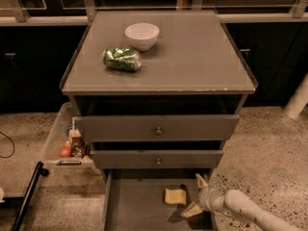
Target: Place sponge into bottom drawer
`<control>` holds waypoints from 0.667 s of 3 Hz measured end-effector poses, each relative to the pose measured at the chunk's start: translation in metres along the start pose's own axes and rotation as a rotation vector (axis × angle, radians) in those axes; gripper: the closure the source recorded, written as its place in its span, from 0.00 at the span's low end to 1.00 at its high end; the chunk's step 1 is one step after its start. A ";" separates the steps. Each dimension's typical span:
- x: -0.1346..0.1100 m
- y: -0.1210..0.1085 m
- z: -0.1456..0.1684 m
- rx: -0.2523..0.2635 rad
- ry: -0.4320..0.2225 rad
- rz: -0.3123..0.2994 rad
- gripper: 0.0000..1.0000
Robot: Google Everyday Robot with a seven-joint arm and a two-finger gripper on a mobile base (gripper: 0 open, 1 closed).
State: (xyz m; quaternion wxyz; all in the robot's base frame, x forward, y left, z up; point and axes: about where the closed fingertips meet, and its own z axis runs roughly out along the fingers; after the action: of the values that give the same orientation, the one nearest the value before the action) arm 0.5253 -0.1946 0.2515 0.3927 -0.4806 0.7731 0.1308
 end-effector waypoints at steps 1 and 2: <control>-0.005 0.010 -0.047 0.029 0.056 -0.092 0.00; -0.018 0.023 -0.083 0.082 0.086 -0.187 0.00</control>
Offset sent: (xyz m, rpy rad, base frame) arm -0.0879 -0.0368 0.1045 -0.2880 -0.2134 0.0592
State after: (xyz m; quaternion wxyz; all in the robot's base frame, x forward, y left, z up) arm 0.4694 -0.2200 0.3151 0.3890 -0.5391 0.7459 0.0412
